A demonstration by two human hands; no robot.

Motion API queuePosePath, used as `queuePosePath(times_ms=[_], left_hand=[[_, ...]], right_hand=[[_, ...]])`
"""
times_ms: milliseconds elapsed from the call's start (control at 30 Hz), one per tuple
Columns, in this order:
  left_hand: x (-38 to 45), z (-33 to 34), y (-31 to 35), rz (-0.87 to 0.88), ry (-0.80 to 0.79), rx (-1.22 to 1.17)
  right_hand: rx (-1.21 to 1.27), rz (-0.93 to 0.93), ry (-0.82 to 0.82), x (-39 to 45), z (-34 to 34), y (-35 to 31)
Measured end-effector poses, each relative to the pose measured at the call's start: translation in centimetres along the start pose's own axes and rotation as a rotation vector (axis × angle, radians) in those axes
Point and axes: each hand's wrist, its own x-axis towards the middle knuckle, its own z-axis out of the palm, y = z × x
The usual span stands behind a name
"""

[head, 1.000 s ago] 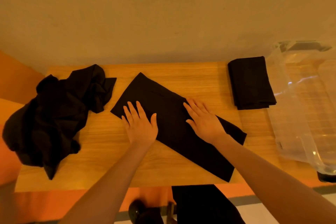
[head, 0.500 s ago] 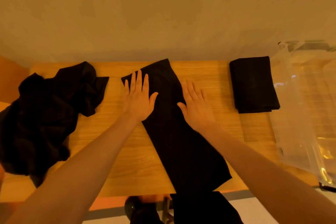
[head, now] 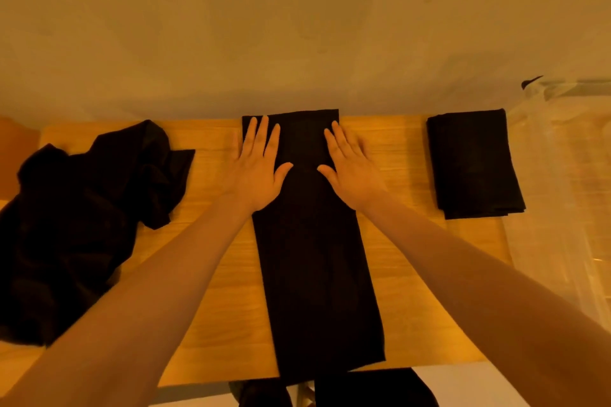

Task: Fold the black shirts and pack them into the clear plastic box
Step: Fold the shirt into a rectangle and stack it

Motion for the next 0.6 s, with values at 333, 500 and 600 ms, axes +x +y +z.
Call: queuePosePath(times_ms=[333, 500, 600], left_hand=[[-20.0, 5.7, 4.4, 0.330, -0.068, -0.047], [-23.6, 5.8, 4.0, 0.281, -0.159, -0.053], [-25.5, 5.9, 3.8, 0.435, -0.225, 0.018]], right_hand=[[-0.052, -0.135, 0.056, -15.1, 7.4, -2.3], [-0.081, -0.071, 0.053, -19.1, 8.3, -2.7], [-0.073, -0.158, 0.018, -22.5, 9.2, -3.1]])
